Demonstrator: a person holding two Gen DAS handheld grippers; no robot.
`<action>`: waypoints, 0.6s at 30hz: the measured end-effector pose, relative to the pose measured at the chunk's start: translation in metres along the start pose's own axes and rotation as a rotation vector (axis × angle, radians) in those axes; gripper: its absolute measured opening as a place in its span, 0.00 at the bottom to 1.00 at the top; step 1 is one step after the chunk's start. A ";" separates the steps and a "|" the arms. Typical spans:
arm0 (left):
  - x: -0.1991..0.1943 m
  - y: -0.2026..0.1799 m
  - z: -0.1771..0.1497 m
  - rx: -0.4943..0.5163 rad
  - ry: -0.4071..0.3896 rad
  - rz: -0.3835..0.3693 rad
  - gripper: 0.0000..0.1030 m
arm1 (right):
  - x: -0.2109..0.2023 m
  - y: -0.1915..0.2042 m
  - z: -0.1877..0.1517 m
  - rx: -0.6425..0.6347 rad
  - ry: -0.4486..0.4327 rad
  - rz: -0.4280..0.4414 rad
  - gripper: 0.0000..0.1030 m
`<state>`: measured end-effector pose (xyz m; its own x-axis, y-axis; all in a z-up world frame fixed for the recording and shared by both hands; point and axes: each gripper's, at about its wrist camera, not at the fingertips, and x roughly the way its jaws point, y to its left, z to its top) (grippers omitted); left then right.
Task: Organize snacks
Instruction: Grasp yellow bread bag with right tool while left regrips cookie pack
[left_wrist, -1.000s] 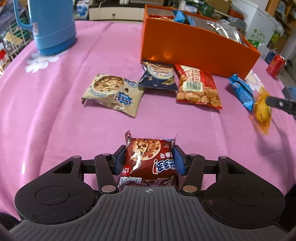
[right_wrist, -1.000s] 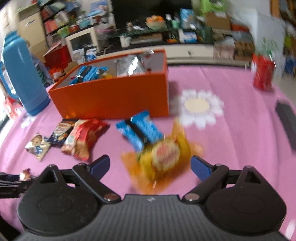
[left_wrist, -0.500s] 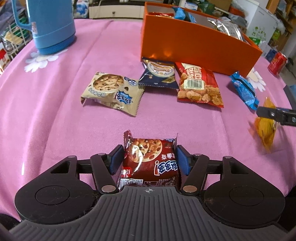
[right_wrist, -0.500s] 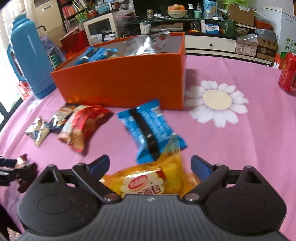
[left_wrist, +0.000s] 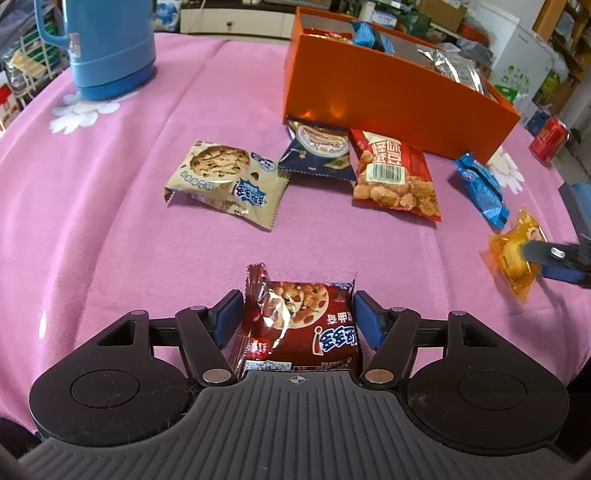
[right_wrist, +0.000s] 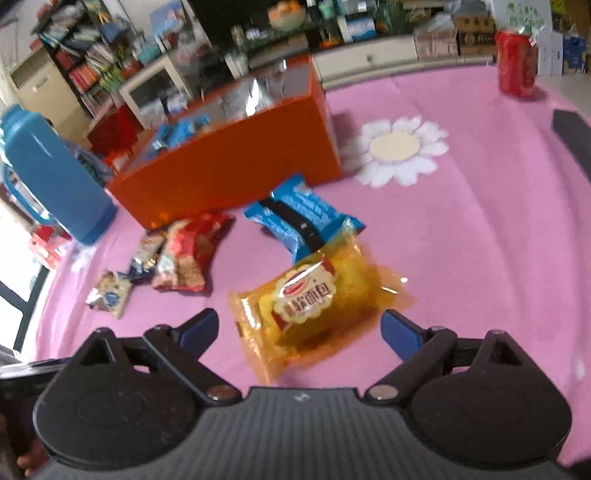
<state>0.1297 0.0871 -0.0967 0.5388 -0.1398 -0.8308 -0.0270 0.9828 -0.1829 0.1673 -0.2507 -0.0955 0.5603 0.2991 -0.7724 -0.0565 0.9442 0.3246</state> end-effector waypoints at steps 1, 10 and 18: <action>-0.001 0.000 0.000 0.001 -0.002 0.003 0.40 | 0.011 0.000 0.005 0.011 0.026 0.010 0.91; -0.018 -0.007 -0.005 0.081 -0.060 0.070 0.64 | 0.024 0.028 0.010 -0.113 -0.028 -0.046 0.91; -0.007 -0.014 -0.016 0.114 -0.010 0.080 0.55 | 0.033 0.033 -0.004 -0.142 -0.018 -0.073 0.91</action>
<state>0.1128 0.0724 -0.0968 0.5469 -0.0598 -0.8351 0.0251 0.9982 -0.0550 0.1807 -0.2091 -0.1126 0.5818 0.2275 -0.7809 -0.1308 0.9738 0.1862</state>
